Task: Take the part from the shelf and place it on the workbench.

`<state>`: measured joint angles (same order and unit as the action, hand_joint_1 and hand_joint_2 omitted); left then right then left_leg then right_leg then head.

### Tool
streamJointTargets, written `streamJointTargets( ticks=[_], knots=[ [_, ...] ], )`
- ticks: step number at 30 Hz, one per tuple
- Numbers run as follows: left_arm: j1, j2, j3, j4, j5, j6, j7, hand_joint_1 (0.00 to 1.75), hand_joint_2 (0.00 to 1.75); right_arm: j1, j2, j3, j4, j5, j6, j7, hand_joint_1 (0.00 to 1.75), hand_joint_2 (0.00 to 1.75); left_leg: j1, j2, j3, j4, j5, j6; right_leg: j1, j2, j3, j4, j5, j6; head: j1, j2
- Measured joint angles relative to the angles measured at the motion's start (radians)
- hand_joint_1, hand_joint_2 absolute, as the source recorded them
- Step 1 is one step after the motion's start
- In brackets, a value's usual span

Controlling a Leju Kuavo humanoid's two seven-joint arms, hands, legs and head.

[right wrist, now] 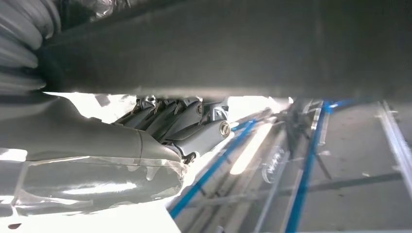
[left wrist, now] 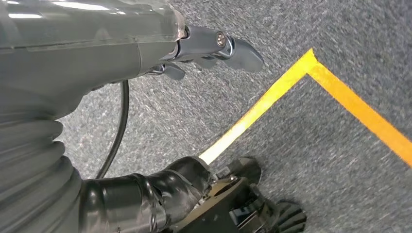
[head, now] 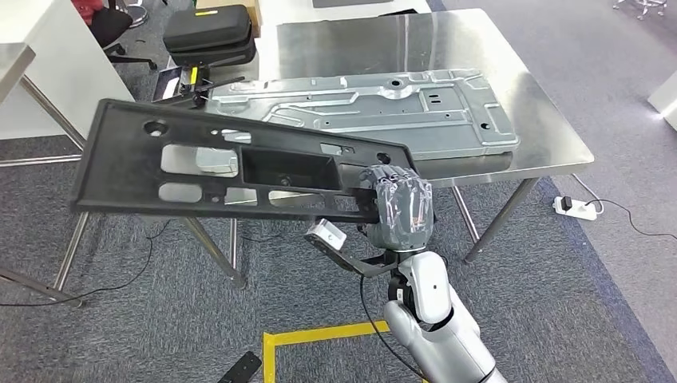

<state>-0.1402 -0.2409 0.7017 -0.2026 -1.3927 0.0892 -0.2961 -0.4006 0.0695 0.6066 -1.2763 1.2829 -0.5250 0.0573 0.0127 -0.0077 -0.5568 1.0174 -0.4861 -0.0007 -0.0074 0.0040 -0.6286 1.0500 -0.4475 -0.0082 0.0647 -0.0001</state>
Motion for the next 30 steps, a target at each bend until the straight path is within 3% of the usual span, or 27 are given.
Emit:
streamJointTargets(
  ticks=[2, 3, 6, 7, 8, 9, 11, 12, 16, 18, 21, 22, 23, 24, 26, 27, 28, 30],
  knots=[
    [0.000, 0.000, -0.001, 0.000, 0.000, 0.000, 0.000, 0.00, 1.75, -0.001, 0.001, -0.003, 0.002, 0.000, -0.001, 0.001, 1.75, 1.75, 0.002, 0.001, -0.003, 0.019, -0.017, -0.010, -0.004, 0.000, 0.011, -0.010, -0.002, -0.012, 0.000, 0.000],
    [-0.001, 0.000, -0.002, 0.000, 0.000, 0.000, 0.000, 0.00, 1.75, -0.002, 0.001, -0.005, 0.002, 0.000, -0.002, 0.001, 1.75, 1.75, 0.003, 0.002, -0.020, 0.056, -0.036, -0.015, -0.006, -0.001, 0.018, -0.014, -0.003, -0.018, -0.001, 0.000],
    [0.001, 0.000, -0.004, 0.000, 0.000, 0.000, 0.000, 0.00, 1.75, -0.003, 0.001, -0.009, 0.007, 0.000, -0.003, 0.001, 1.75, 1.75, 0.004, 0.002, -0.125, 0.245, -0.104, -0.022, -0.003, -0.002, 0.028, -0.016, -0.011, -0.029, -0.001, 0.000],
    [0.002, 0.000, -0.004, 0.000, 0.001, -0.001, 0.000, 0.00, 1.75, -0.002, 0.001, -0.010, 0.009, 0.000, -0.003, 0.001, 1.75, 1.75, 0.004, 0.002, -0.151, 0.280, -0.103, -0.022, -0.001, -0.001, 0.032, -0.016, -0.015, -0.031, -0.002, 0.000],
    [0.003, 0.001, -0.004, 0.000, 0.001, -0.001, 0.000, 0.00, 1.75, -0.001, 0.001, -0.011, 0.010, 0.000, -0.003, 0.001, 1.75, 1.75, 0.004, 0.002, -0.160, 0.278, -0.082, -0.020, 0.000, 0.000, 0.037, -0.016, -0.018, -0.031, -0.001, 0.000],
    [0.004, 0.001, -0.004, 0.000, 0.001, -0.001, 0.000, 0.00, 1.75, 0.000, 0.001, -0.013, 0.011, 0.000, -0.003, 0.001, 1.75, 1.75, 0.004, 0.002, -0.148, 0.235, -0.042, -0.016, 0.001, 0.002, 0.044, -0.016, -0.023, -0.031, -0.002, 0.000],
    [0.003, 0.002, -0.004, 0.000, 0.002, -0.001, 0.000, 0.00, 1.75, 0.000, 0.001, -0.015, 0.011, 0.000, -0.003, 0.001, 1.75, 1.75, -0.001, 0.002, -0.093, 0.099, 0.036, -0.004, 0.005, 0.003, 0.057, -0.016, -0.032, -0.027, -0.001, 0.000],
    [0.002, 0.002, -0.004, 0.000, 0.002, -0.001, 0.000, 0.00, 1.75, -0.001, 0.001, -0.016, 0.011, 0.000, -0.004, 0.001, 1.75, 1.75, -0.004, 0.002, -0.070, 0.045, 0.055, 0.003, 0.006, 0.004, 0.060, -0.016, -0.036, -0.024, -0.001, 0.000],
    [0.003, 0.002, -0.004, 0.000, 0.002, -0.001, 0.000, 0.00, 1.75, -0.002, 0.001, -0.018, 0.011, -0.001, -0.006, 0.001, 1.75, 1.75, -0.007, 0.003, -0.048, -0.005, 0.052, 0.017, 0.005, 0.003, 0.057, -0.019, -0.041, -0.005, 0.000, 0.000],
    [0.002, 0.002, -0.004, 0.000, 0.003, -0.001, 0.000, 0.00, 1.75, -0.003, 0.000, -0.020, 0.011, -0.001, -0.007, 0.001, 1.75, 1.75, -0.001, 0.004, -0.037, -0.018, 0.054, 0.027, 0.005, 0.001, 0.040, 0.020, -0.064, 0.004, 0.000, 0.000],
    [0.000, 0.002, -0.005, 0.000, 0.002, -0.002, 0.000, 0.00, 1.75, -0.001, 0.000, -0.022, 0.011, 0.000, -0.008, 0.001, 1.75, 1.75, 0.001, 0.004, -0.028, -0.022, 0.048, 0.035, -0.001, 0.000, -0.062, 0.203, -0.136, 0.015, 0.001, 0.000],
    [0.001, 0.002, -0.005, 0.000, 0.002, -0.002, 0.000, 0.00, 1.75, 0.002, -0.002, -0.023, 0.011, 0.000, -0.009, 0.001, 1.75, 1.75, 0.001, 0.004, -0.025, -0.021, 0.044, 0.035, -0.004, 0.000, -0.093, 0.248, -0.142, 0.019, 0.001, 0.000],
    [0.002, 0.002, -0.005, 0.000, 0.002, -0.002, 0.000, 0.00, 1.75, 0.005, -0.003, -0.024, 0.012, 0.000, -0.009, 0.001, 1.75, 1.75, 0.001, 0.003, -0.020, -0.020, 0.040, 0.034, -0.007, -0.001, -0.106, 0.257, -0.127, 0.021, 0.001, 0.000],
    [0.004, 0.002, -0.005, 0.000, 0.002, -0.002, 0.000, 0.00, 1.75, 0.007, -0.005, -0.025, 0.012, 0.000, -0.009, 0.001, 1.75, 1.75, 0.002, 0.003, -0.015, -0.018, 0.034, 0.032, -0.010, -0.001, -0.099, 0.226, -0.093, 0.023, 0.001, 0.000],
    [0.005, 0.001, -0.005, 0.000, 0.002, -0.002, 0.000, 0.00, 1.75, 0.008, -0.008, -0.026, 0.011, 0.000, -0.011, 0.001, 1.75, 1.75, 0.002, 0.001, -0.004, -0.011, 0.020, 0.024, -0.014, -0.003, -0.047, 0.100, -0.015, 0.024, 0.001, 0.000],
    [0.005, 0.001, -0.005, 0.000, 0.002, -0.002, 0.000, 0.00, 1.75, 0.009, -0.009, -0.027, 0.010, 0.001, -0.012, 0.001, 1.75, 1.75, 0.001, 0.001, -0.001, -0.005, 0.012, 0.019, -0.013, -0.003, -0.023, 0.046, 0.004, 0.022, 0.001, 0.000],
    [0.004, 0.001, -0.005, 0.000, 0.002, -0.001, 0.000, 0.00, 1.75, 0.010, -0.011, -0.028, 0.008, 0.002, -0.013, 0.001, 1.75, 1.75, 0.000, 0.001, -0.001, -0.002, 0.007, 0.013, -0.011, -0.002, -0.008, 0.014, 0.009, 0.019, 0.001, 0.000],
    [0.003, 0.001, -0.006, 0.000, 0.003, -0.001, 0.000, 0.00, 1.75, 0.013, -0.013, -0.031, 0.006, 0.005, -0.014, 0.003, 1.75, 1.75, -0.001, 0.000, -0.001, -0.001, 0.003, 0.002, -0.007, 0.002, -0.002, 0.002, -0.003, 0.009, 0.001, 0.000]
  ],
)
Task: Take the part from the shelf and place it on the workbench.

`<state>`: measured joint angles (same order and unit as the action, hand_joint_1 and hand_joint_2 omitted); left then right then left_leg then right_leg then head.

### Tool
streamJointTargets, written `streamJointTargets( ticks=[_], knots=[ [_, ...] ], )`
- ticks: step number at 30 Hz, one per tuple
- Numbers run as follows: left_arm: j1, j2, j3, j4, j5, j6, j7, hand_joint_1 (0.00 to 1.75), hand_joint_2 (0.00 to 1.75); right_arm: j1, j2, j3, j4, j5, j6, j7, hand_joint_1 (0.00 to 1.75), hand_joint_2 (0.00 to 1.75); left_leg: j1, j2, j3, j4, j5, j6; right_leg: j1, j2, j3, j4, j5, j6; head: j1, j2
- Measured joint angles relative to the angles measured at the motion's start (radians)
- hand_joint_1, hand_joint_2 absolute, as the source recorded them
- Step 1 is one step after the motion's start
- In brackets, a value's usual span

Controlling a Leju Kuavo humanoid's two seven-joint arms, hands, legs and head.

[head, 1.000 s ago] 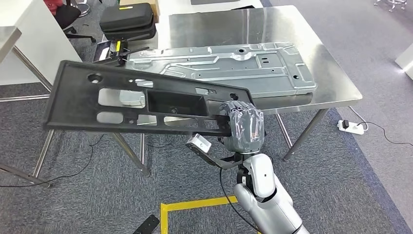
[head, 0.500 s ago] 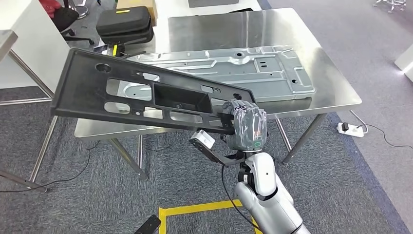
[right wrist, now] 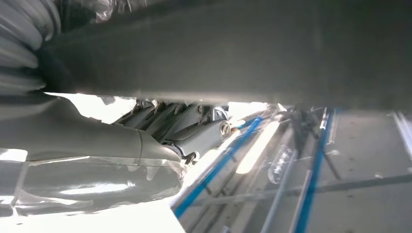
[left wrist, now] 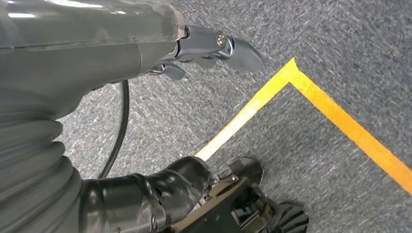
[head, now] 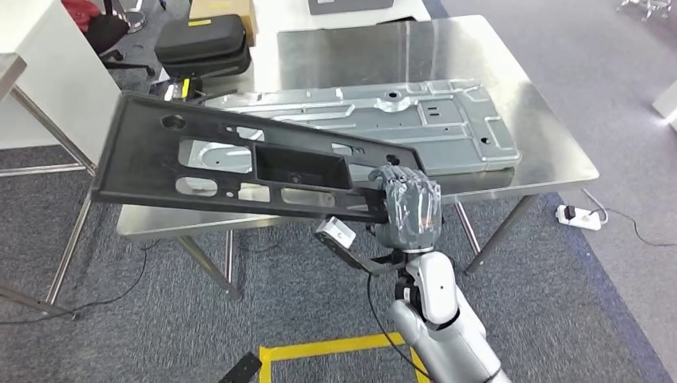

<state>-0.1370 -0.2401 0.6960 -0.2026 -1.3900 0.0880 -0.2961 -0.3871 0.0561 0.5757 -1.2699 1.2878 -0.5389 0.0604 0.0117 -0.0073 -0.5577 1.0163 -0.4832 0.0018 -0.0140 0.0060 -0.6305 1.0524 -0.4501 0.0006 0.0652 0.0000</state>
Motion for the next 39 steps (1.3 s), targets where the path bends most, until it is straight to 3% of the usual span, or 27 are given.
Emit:
streamJointTargets(
  ticks=[3, 6, 7, 8, 9, 11, 13, 15, 18, 19, 21, 23, 24, 25, 27, 28, 32, 34, 37, 38, 39],
  knots=[
    [0.000, 0.000, -0.001, 0.000, 0.000, 0.000, 0.000, 0.00, 1.75, 0.002, -0.002, -0.008, 0.000, 0.004, 0.000, 0.004, 1.75, 1.75, 0.003, 0.002, -0.012, 0.033, -0.024, -0.014, -0.003, 0.001, 0.011, -0.008, -0.003, -0.019, 0.000, 0.000],
    [0.000, 0.000, -0.003, 0.000, 0.000, 0.000, 0.000, 0.00, 1.75, 0.003, -0.002, -0.010, 0.000, 0.007, 0.000, 0.004, 1.75, 1.75, 0.004, 0.003, -0.106, 0.213, -0.095, -0.021, -0.001, 0.000, 0.024, -0.011, -0.012, -0.033, -0.001, 0.000],
    [0.001, 0.000, -0.004, 0.000, 0.000, 0.000, 0.000, 0.00, 1.75, 0.004, -0.002, -0.010, 0.000, 0.007, 0.000, 0.005, 1.75, 1.75, 0.004, 0.003, -0.140, 0.266, -0.104, -0.021, 0.001, 0.000, 0.028, -0.011, -0.015, -0.036, 0.000, 0.000],
    [0.002, 0.000, -0.005, 0.000, 0.000, 0.000, 0.000, 0.00, 1.75, 0.006, -0.002, -0.010, 0.000, 0.008, 0.000, 0.005, 1.75, 1.75, 0.004, 0.003, -0.161, 0.288, -0.094, -0.019, 0.004, 0.001, 0.033, -0.011, -0.019, -0.038, 0.000, 0.000],
    [0.003, 0.000, -0.006, 0.000, 0.000, 0.000, 0.000, 0.00, 1.75, 0.007, -0.002, -0.010, 0.000, 0.008, 0.000, 0.005, 1.75, 1.75, 0.002, 0.003, -0.164, 0.272, -0.065, -0.015, 0.006, 0.003, 0.039, -0.011, -0.023, -0.039, -0.001, 0.000],
    [0.002, 0.000, -0.007, 0.000, 0.000, 0.000, 0.000, 0.00, 1.75, 0.006, -0.002, -0.010, 0.000, 0.008, 0.000, 0.005, 1.75, 1.75, -0.003, 0.002, -0.124, 0.152, 0.021, 0.001, 0.010, 0.005, 0.054, -0.012, -0.033, -0.039, 0.000, 0.000],
    [0.001, 0.000, -0.008, 0.000, 0.000, -0.001, -0.001, 0.00, 1.75, 0.004, -0.002, -0.010, 0.000, 0.008, 0.000, 0.006, 1.75, 1.75, -0.011, 0.003, -0.079, 0.047, 0.062, 0.017, 0.013, 0.006, 0.062, -0.012, -0.041, -0.033, 0.000, 0.000],
    [-0.001, 0.000, -0.010, 0.000, 0.000, -0.001, -0.001, 0.00, 1.75, 0.004, -0.002, -0.011, 0.000, 0.009, 0.001, 0.006, 1.75, 1.75, -0.016, 0.003, -0.063, 0.014, 0.055, 0.024, 0.013, 0.006, 0.061, -0.014, -0.044, -0.023, 0.000, 0.000],
    [-0.001, -0.001, -0.013, 0.000, 0.000, -0.001, -0.001, 0.00, 1.75, 0.003, -0.003, -0.012, -0.004, 0.012, 0.000, 0.007, 1.75, 1.75, -0.007, 0.002, -0.040, -0.018, 0.056, 0.030, 0.014, 0.002, 0.061, -0.003, -0.057, -0.007, 0.001, 0.000],
    [-0.002, -0.001, -0.015, 0.000, 0.000, -0.002, -0.001, 0.00, 1.75, 0.001, -0.003, -0.012, -0.005, 0.012, 0.000, 0.007, 1.75, 1.75, -0.003, 0.003, -0.031, -0.027, 0.056, 0.033, 0.013, 0.001, 0.045, 0.032, -0.074, -0.001, 0.002, 0.000],
    [-0.004, -0.002, -0.018, 0.000, 0.000, -0.002, -0.001, 0.00, 1.75, 0.001, -0.004, -0.013, -0.006, 0.013, 0.001, 0.007, 1.75, 1.75, -0.003, 0.004, -0.021, -0.030, 0.050, 0.037, 0.007, 0.000, -0.024, 0.153, -0.120, 0.008, 0.004, 0.000],
    [-0.003, -0.003, -0.019, 0.000, 0.000, -0.002, -0.001, 0.00, 1.75, 0.007, -0.006, -0.014, -0.005, 0.013, 0.001, 0.009, 1.75, 1.75, -0.002, 0.003, -0.014, -0.026, 0.039, 0.037, 0.001, -0.001, -0.087, 0.242, -0.131, 0.016, 0.004, 0.000],
    [-0.002, -0.003, -0.020, 0.000, 0.000, -0.002, -0.001, 0.00, 1.75, 0.009, -0.008, -0.015, -0.005, 0.013, 0.001, 0.010, 1.75, 1.75, -0.002, 0.003, -0.008, -0.023, 0.032, 0.035, -0.002, -0.001, -0.094, 0.235, -0.107, 0.018, 0.004, 0.000],
    [-0.001, -0.004, -0.021, 0.000, 0.000, -0.002, -0.001, 0.00, 1.75, 0.010, -0.010, -0.016, -0.005, 0.013, 0.001, 0.010, 1.75, 1.75, -0.001, 0.002, -0.002, -0.019, 0.024, 0.033, -0.005, -0.001, -0.082, 0.190, -0.067, 0.020, 0.004, 0.000],
    [0.000, -0.005, -0.022, 0.000, 0.000, -0.002, -0.001, 0.00, 1.75, 0.010, -0.012, -0.017, -0.005, 0.013, 0.001, 0.010, 1.75, 1.75, -0.001, 0.001, 0.008, -0.008, 0.006, 0.025, -0.007, -0.003, -0.034, 0.068, 0.001, 0.021, 0.005, 0.000],
    [-0.001, -0.005, -0.022, 0.000, 0.000, -0.002, -0.001, 0.00, 1.75, 0.010, -0.012, -0.017, -0.005, 0.013, 0.001, 0.010, 1.75, 1.75, -0.002, 0.000, 0.008, -0.002, -0.002, 0.019, -0.006, -0.004, -0.016, 0.028, 0.012, 0.016, 0.005, 0.000],
    [-0.002, -0.006, -0.023, 0.000, 0.000, -0.002, 0.000, 0.00, 1.75, 0.015, -0.012, -0.019, -0.006, 0.014, 0.001, 0.013, 1.75, 1.75, -0.003, 0.001, 0.005, 0.006, -0.016, 0.000, -0.002, 0.001, -0.003, 0.002, -0.002, -0.008, 0.004, 0.000],
    [-0.003, -0.006, -0.023, 0.000, 0.000, -0.002, -0.001, 0.00, 1.75, 0.014, -0.012, -0.021, -0.007, 0.016, 0.001, 0.014, 1.75, 1.75, -0.001, 0.002, -0.015, 0.053, -0.042, -0.008, -0.005, 0.001, 0.009, -0.004, -0.007, -0.021, 0.004, 0.000],
    [-0.002, -0.006, -0.024, 0.000, 0.001, -0.002, -0.001, 0.00, 1.75, 0.014, -0.012, -0.021, -0.007, 0.017, 0.001, 0.014, 1.75, 1.75, 0.000, 0.002, -0.122, 0.242, -0.104, -0.015, -0.003, -0.001, 0.027, -0.007, -0.020, -0.033, 0.003, 0.000],
    [0.000, -0.006, -0.023, 0.000, 0.001, -0.002, -0.001, 0.00, 1.75, 0.015, -0.012, -0.021, -0.007, 0.017, 0.001, 0.014, 1.75, 1.75, 0.000, 0.002, -0.153, 0.285, -0.105, -0.015, -0.001, 0.000, 0.033, -0.007, -0.026, -0.035, 0.003, 0.000],
    [0.001, -0.005, -0.023, 0.000, 0.001, -0.002, -0.001, 0.00, 1.75, 0.016, -0.012, -0.021, -0.006, 0.017, 0.001, 0.014, 1.75, 1.75, 0.000, 0.002, -0.168, 0.290, -0.085, -0.014, 0.000, 0.002, 0.041, -0.007, -0.031, -0.035, 0.003, 0.000]
  ],
)
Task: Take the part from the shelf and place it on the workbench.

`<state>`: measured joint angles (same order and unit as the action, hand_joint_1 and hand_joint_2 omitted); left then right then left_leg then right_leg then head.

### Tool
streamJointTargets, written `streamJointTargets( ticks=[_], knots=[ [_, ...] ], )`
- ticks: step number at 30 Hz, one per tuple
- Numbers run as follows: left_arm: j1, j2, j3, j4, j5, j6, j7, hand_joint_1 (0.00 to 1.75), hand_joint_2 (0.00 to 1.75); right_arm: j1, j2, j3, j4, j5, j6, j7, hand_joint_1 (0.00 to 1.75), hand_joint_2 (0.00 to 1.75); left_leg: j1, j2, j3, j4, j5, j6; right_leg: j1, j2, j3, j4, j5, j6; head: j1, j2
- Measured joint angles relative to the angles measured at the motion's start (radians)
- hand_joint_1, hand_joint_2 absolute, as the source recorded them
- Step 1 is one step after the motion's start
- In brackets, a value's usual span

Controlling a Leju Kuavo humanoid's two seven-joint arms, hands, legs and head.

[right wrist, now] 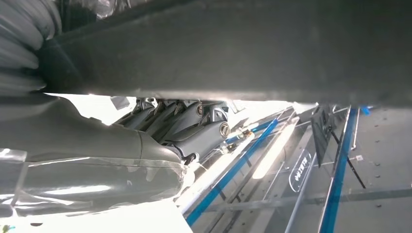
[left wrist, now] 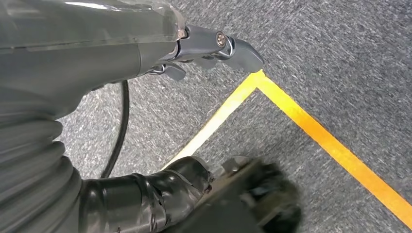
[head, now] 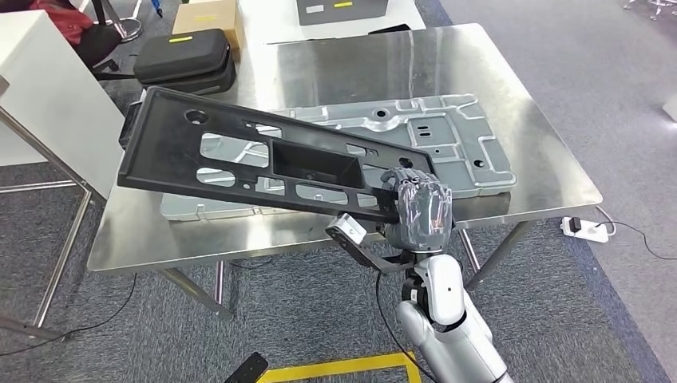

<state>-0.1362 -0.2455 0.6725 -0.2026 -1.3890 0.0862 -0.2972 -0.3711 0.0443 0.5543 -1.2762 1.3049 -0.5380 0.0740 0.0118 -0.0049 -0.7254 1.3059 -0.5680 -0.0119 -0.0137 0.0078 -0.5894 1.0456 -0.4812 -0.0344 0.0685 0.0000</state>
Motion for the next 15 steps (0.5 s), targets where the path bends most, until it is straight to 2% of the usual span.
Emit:
streamJointTargets(
  ticks=[1, 3, 4, 5, 7, 9, 10, 11, 13, 14, 15],
  knots=[
    [0.001, 0.000, 0.000, 0.000, 0.000, 0.000, 0.000, 0.00, 1.75, 0.001, 0.000, 0.000, 0.000, 0.000, 0.000, 0.000, 1.75, 1.75, -0.001, 0.000, 0.005, -0.034, 0.039, 0.004, 0.001, 0.002, 0.010, 0.000, -0.006, 0.001, 0.000, 0.000],
    [0.001, 0.000, 0.000, 0.000, 0.004, 0.001, 0.000, 0.00, 1.75, 0.000, 0.000, 0.000, 0.000, 0.000, 0.000, 0.000, 1.75, 1.75, -0.004, 0.000, 0.051, -0.162, 0.125, 0.016, 0.003, 0.004, 0.030, -0.001, -0.019, 0.004, 0.001, 0.000],
    [0.000, 0.000, 0.000, 0.000, 0.007, 0.003, 0.001, 0.00, 1.75, -0.001, 0.000, 0.000, 0.000, 0.001, 0.000, 0.000, 1.75, 1.75, -0.008, -0.001, 0.075, -0.216, 0.148, 0.022, 0.004, 0.005, 0.036, -0.002, -0.024, 0.007, 0.000, 0.000],
    [0.000, 0.000, 0.000, 0.000, 0.010, 0.006, 0.002, 0.00, 1.75, -0.001, 0.000, -0.001, 0.000, 0.002, 0.000, 0.001, 1.75, 1.75, -0.011, -0.001, 0.090, -0.251, 0.154, 0.027, 0.005, 0.005, 0.038, -0.003, -0.027, 0.011, 0.001, 0.000],
    [-0.001, 0.000, 0.000, 0.000, 0.013, 0.013, 0.004, 0.00, 1.75, 0.000, 0.000, -0.001, -0.001, 0.006, -0.001, 0.002, 1.75, 1.75, -0.016, -0.001, 0.100, -0.274, 0.145, 0.032, 0.004, 0.005, 0.038, -0.008, -0.029, 0.021, 0.000, 0.000],
    [0.000, 0.000, 0.000, 0.000, 0.013, 0.019, 0.006, 0.00, 1.75, 0.001, 0.000, -0.003, -0.003, 0.008, -0.001, 0.002, 1.75, 1.75, -0.010, -0.001, 0.111, -0.292, 0.146, 0.036, 0.005, 0.003, 0.039, -0.009, -0.034, 0.032, 0.000, 0.000],
    [0.000, 0.000, 0.000, 0.000, 0.013, 0.024, 0.008, 0.00, 1.75, 0.000, 0.000, -0.004, -0.003, 0.010, -0.001, 0.002, 1.75, 1.75, -0.006, -0.001, 0.118, -0.302, 0.147, 0.039, 0.005, 0.001, 0.032, 0.008, -0.045, 0.037, 0.001, 0.000],
    [-0.002, -0.001, 0.000, 0.000, 0.013, 0.029, 0.009, 0.00, 1.75, -0.001, -0.001, -0.005, -0.004, 0.010, -0.001, 0.003, 1.75, 1.75, -0.003, 0.000, 0.125, -0.309, 0.147, 0.042, 0.005, -0.001, 0.013, 0.045, -0.064, 0.041, 0.001, 0.000],
    [-0.005, -0.002, 0.000, 0.000, 0.014, 0.033, 0.010, 0.00, 1.75, 0.000, -0.002, -0.005, -0.005, 0.012, -0.001, 0.003, 1.75, 1.75, -0.003, 0.000, 0.129, -0.311, 0.143, 0.046, 0.002, -0.002, -0.058, 0.167, -0.111, 0.046, 0.002, 0.000],
    [-0.005, -0.002, 0.000, 0.000, 0.015, 0.030, 0.008, 0.00, 1.75, 0.003, -0.003, -0.006, -0.005, 0.012, -0.001, 0.003, 1.75, 1.75, -0.004, 0.000, 0.130, -0.310, 0.140, 0.047, 0.001, -0.003, -0.093, 0.220, -0.122, 0.047, 0.001, 0.000],
    [-0.005, -0.003, 0.000, 0.000, 0.017, 0.024, 0.005, 0.00, 1.75, 0.006, -0.004, -0.006, -0.005, 0.012, 0.000, 0.004, 1.75, 1.75, -0.004, 0.000, 0.132, -0.309, 0.137, 0.047, 0.001, -0.003, -0.115, 0.242, -0.114, 0.047, 0.001, 0.000]
  ],
)
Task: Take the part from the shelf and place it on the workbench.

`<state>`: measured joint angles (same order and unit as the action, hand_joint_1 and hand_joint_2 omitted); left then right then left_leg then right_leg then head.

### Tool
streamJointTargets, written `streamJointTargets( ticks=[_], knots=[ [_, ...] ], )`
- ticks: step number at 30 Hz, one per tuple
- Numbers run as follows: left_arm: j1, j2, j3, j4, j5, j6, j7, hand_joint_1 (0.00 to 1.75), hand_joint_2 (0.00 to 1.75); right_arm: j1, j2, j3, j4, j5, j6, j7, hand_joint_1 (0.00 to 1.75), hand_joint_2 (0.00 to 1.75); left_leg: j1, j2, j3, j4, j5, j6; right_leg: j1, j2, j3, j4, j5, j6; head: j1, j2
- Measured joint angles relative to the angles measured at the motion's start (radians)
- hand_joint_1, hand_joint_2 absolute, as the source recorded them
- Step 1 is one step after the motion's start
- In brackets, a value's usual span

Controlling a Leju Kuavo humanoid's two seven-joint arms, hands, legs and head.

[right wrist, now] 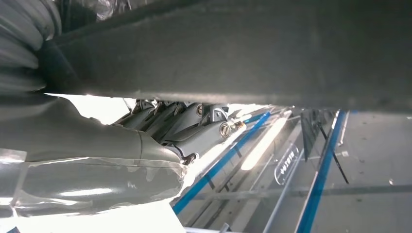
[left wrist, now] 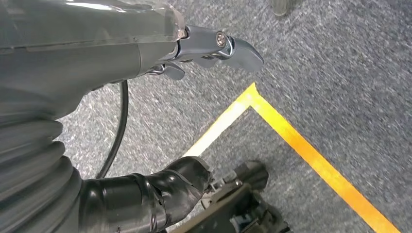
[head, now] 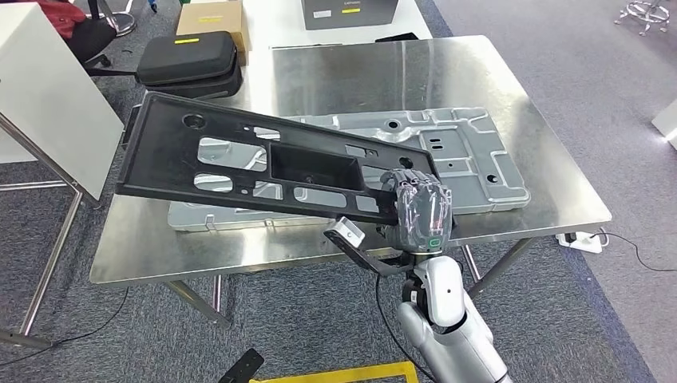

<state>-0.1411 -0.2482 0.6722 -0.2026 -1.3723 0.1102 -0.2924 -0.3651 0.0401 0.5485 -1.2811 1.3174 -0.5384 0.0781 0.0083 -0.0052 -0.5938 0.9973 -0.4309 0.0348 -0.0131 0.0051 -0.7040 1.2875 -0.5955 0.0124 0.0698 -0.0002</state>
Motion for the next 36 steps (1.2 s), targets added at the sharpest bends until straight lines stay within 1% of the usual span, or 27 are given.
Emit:
streamJointTargets(
  ticks=[1, 3, 4, 5, 6, 8, 10, 12, 14, 15, 16, 17, 18, 19, 20, 22, 25, 26, 27, 29, 30, 31, 32, 33, 34, 35, 36],
  knots=[
    [0.000, 0.000, 0.000, 0.000, 0.001, -0.006, -0.004, 0.00, 1.75, 0.002, -0.001, 0.000, 0.000, 0.000, 0.000, 0.001, 1.75, 1.75, 0.000, -0.001, 0.002, 0.002, -0.003, -0.001, 0.000, 0.000, -0.003, -0.013, 0.025, 0.000, 0.000, 0.000],
    [0.001, -0.002, 0.000, 0.000, 0.003, -0.015, -0.009, 0.00, 1.75, 0.001, -0.003, 0.000, 0.000, 0.001, 0.000, 0.001, 1.75, 1.75, 0.001, -0.002, 0.007, 0.010, -0.013, -0.005, -0.001, -0.001, 0.039, -0.125, 0.102, -0.004, 0.000, 0.000],
    [0.000, -0.003, 0.000, 0.000, 0.005, -0.017, -0.011, 0.00, 1.75, -0.001, -0.003, -0.001, 0.000, 0.002, 0.000, 0.001, 1.75, 1.75, -0.001, -0.002, 0.007, 0.016, -0.019, -0.009, 0.001, -0.001, 0.062, -0.180, 0.125, -0.006, 0.000, 0.000],
    [-0.001, -0.003, 0.000, 0.000, 0.006, -0.019, -0.014, 0.00, 1.75, -0.001, -0.003, -0.001, 0.000, 0.002, 0.000, 0.001, 1.75, 1.75, -0.003, -0.002, 0.006, 0.021, -0.023, -0.013, 0.002, -0.001, 0.079, -0.219, 0.137, -0.010, 0.000, 0.000],
    [-0.002, -0.003, 0.000, 0.000, 0.006, -0.022, -0.016, 0.00, 1.75, -0.001, -0.003, -0.001, -0.001, 0.002, 0.001, 0.001, 1.70, 1.75, -0.005, -0.003, 0.004, 0.024, -0.025, -0.017, 0.004, 0.000, 0.085, -0.233, 0.135, -0.013, 0.000, 0.000],
    [-0.002, -0.003, 0.000, 0.000, 0.007, -0.030, -0.022, 0.00, 1.75, -0.002, -0.003, -0.001, 0.000, 0.002, 0.001, 0.001, 1.62, 1.75, -0.006, -0.003, 0.002, 0.025, -0.028, -0.024, 0.003, 0.002, 0.086, -0.237, 0.135, -0.021, -0.001, 0.000],
    [-0.002, -0.003, -0.001, 0.000, 0.007, -0.039, -0.024, 0.00, 1.75, -0.006, -0.002, -0.001, 0.000, 0.003, 0.002, 0.000, 1.59, 1.75, -0.004, -0.002, -0.009, 0.054, -0.049, -0.032, 0.001, 0.002, 0.091, -0.242, 0.136, -0.032, -0.001, 0.000],
    [-0.003, -0.003, -0.002, 0.000, 0.009, -0.043, -0.021, 0.00, 0.87, -0.012, 0.000, -0.001, 0.000, 0.012, 0.002, 0.003, 1.63, 1.75, -0.001, -0.001, -0.056, 0.155, -0.101, -0.041, 0.000, 0.000, 0.095, -0.245, 0.135, -0.040, -0.002, 0.000],
    [-0.002, -0.003, -0.002, 0.000, 0.011, -0.041, -0.013, 0.00, 0.00, -0.017, 0.000, -0.001, 0.003, 0.038, 0.004, 0.017, 1.65, 1.75, 0.001, 0.000, -0.121, 0.281, -0.146, -0.046, 0.002, -0.001, 0.097, -0.244, 0.132, -0.044, -0.002, 0.000],
    [-0.001, -0.003, -0.003, 0.000, 0.011, -0.036, -0.006, 0.00, 0.00, -0.021, 0.000, -0.001, 0.005, 0.060, 0.008, 0.031, 1.66, 1.75, 0.001, 0.000, -0.140, 0.310, -0.146, -0.046, 0.002, 0.000, 0.097, -0.244, 0.131, -0.045, -0.002, 0.000],
    [-0.001, -0.003, -0.005, 0.000, 0.010, -0.031, 0.002, 0.00, 0.00, -0.026, 0.000, -0.001, 0.009, 0.088, 0.015, 0.047, 1.66, 1.75, 0.001, 0.000, -0.141, 0.302, -0.126, -0.044, 0.003, 0.000, 0.099, -0.243, 0.130, -0.046, -0.002, 0.000],
    [-0.002, -0.003, -0.008, 0.000, 0.009, -0.026, 0.009, 0.00, 0.00, -0.033, 0.000, -0.001, 0.012, 0.120, 0.025, 0.064, 1.66, 1.75, 0.000, 0.000, -0.122, 0.254, -0.090, -0.040, 0.004, 0.001, 0.102, -0.243, 0.128, -0.046, -0.002, 0.000],
    [-0.004, -0.003, -0.012, 0.000, 0.007, -0.022, 0.016, 0.00, 0.00, -0.044, 0.000, -0.001, 0.018, 0.154, 0.037, 0.082, 1.67, 1.75, -0.002, 0.000, -0.093, 0.184, -0.048, -0.032, 0.005, 0.002, 0.105, -0.243, 0.126, -0.046, -0.002, 0.000],
    [-0.006, -0.003, -0.017, 0.000, 0.004, -0.020, 0.021, 0.00, 0.00, -0.059, 0.000, -0.001, 0.025, 0.184, 0.050, 0.096, 1.67, 1.75, -0.004, -0.001, -0.063, 0.117, -0.018, -0.025, 0.007, 0.003, 0.106, -0.242, 0.124, -0.044, -0.001, 0.000],
    [-0.009, -0.003, -0.022, 0.000, 0.001, -0.020, 0.024, 0.00, 0.00, -0.076, 0.000, -0.001, 0.034, 0.208, 0.061, 0.108, 1.67, 1.75, -0.008, -0.001, -0.040, 0.065, -0.002, -0.018, 0.007, 0.003, 0.106, -0.242, 0.124, -0.040, -0.001, 0.000],
    [-0.013, -0.004, -0.030, 0.000, -0.005, -0.021, 0.029, 0.00, 0.00, -0.108, 0.001, -0.001, 0.057, 0.236, 0.078, 0.127, 1.65, 1.75, -0.013, -0.001, -0.026, 0.030, -0.001, -0.012, 0.006, 0.003, 0.102, -0.244, 0.125, -0.030, -0.001, 0.000],
    [-0.015, -0.007, -0.041, 0.000, -0.008, -0.022, 0.031, 0.00, 0.00, -0.153, 0.001, 0.008, 0.099, 0.251, 0.098, 0.164, 1.67, 1.75, -0.007, -0.001, -0.016, 0.008, 0.006, -0.003, 0.007, 0.001, 0.098, -0.233, 0.115, -0.013, -0.001, 0.000],
    [-0.017, -0.008, -0.044, 0.000, -0.008, -0.022, 0.032, 0.00, 0.00, -0.171, 0.000, 0.014, 0.114, 0.253, 0.103, 0.176, 1.68, 1.75, -0.004, 0.000, -0.012, 0.001, 0.010, 0.000, 0.008, 0.000, 0.085, -0.203, 0.097, -0.008, -0.001, 0.000],
    [-0.020, -0.009, -0.048, 0.000, -0.009, -0.023, 0.032, 0.00, 0.00, -0.188, 0.000, 0.021, 0.133, 0.253, 0.108, 0.189, 1.68, 1.75, -0.003, 0.000, -0.009, -0.002, 0.011, 0.003, 0.006, -0.001, 0.059, -0.151, 0.070, -0.005, 0.000, 0.000],
    [-0.023, -0.011, -0.053, 0.000, -0.010, -0.026, 0.034, 0.00, 0.00, -0.221, -0.001, 0.037, 0.174, 0.253, 0.125, 0.216, 1.68, 1.75, -0.003, 0.000, -0.009, -0.001, 0.009, 0.006, 0.004, -0.001, -0.007, -0.026, 0.021, 0.001, 0.000, 0.000],
    [-0.023, -0.011, -0.056, 0.000, -0.011, -0.028, 0.036, 0.00, 0.00, -0.237, -0.001, 0.047, 0.200, 0.253, 0.137, 0.231, 1.68, 1.75, -0.003, 0.000, -0.009, 0.001, 0.008, 0.006, 0.002, -0.001, -0.029, 0.012, 0.017, 0.003, 0.000, 0.000],
    [-0.023, -0.012, -0.059, 0.000, -0.012, -0.030, 0.038, 0.00, 0.00, -0.254, -0.001, 0.055, 0.226, 0.253, 0.149, 0.243, 1.68, 1.75, -0.003, 0.000, -0.009, 0.004, 0.006, 0.006, 0.000, -0.002, -0.034, 0.012, 0.032, 0.005, 0.000, 0.000],
    [-0.023, -0.012, -0.063, 0.000, -0.013, -0.032, 0.039, 0.00, 0.00, -0.272, -0.002, 0.062, 0.252, 0.253, 0.158, 0.252, 1.68, 1.75, -0.002, -0.001, -0.009, 0.009, 0.003, 0.004, -0.001, -0.002, -0.020, -0.025, 0.064, 0.005, 0.000, 0.000],
    [-0.024, -0.012, -0.067, 0.000, -0.014, -0.033, 0.040, 0.00, 0.00, -0.289, -0.002, 0.067, 0.275, 0.253, 0.163, 0.258, 1.68, 1.75, -0.002, -0.002, -0.009, 0.015, -0.002, 0.002, -0.003, -0.003, 0.007, -0.089, 0.103, 0.005, 0.000, 0.000],
    [-0.025, -0.013, -0.070, 0.000, -0.015, -0.033, 0.041, 0.00, 0.00, -0.304, -0.003, 0.072, 0.294, 0.253, 0.164, 0.262, 1.68, 1.75, -0.003, -0.003, -0.011, 0.022, -0.007, -0.001, -0.002, -0.003, 0.036, -0.150, 0.129, 0.002, 0.000, 0.000],
    [-0.026, -0.013, -0.072, 0.000, -0.016, -0.033, 0.042, 0.00, 0.00, -0.317, -0.003, 0.076, 0.309, 0.253, 0.165, 0.263, 1.68, 1.75, -0.004, -0.003, -0.014, 0.029, -0.011, -0.004, 0.000, -0.003, 0.058, -0.197, 0.144, -0.002, 0.000, 0.000],
    [-0.027, -0.014, -0.073, 0.000, -0.017, -0.034, 0.043, 0.00, 0.00, -0.328, -0.003, 0.079, 0.321, 0.253, 0.164, 0.265, 1.68, 1.75, -0.006, -0.004, -0.017, 0.033, -0.013, -0.008, 0.002, -0.003, 0.069, -0.223, 0.147, -0.005, -0.001, 0.000]
  ],
)
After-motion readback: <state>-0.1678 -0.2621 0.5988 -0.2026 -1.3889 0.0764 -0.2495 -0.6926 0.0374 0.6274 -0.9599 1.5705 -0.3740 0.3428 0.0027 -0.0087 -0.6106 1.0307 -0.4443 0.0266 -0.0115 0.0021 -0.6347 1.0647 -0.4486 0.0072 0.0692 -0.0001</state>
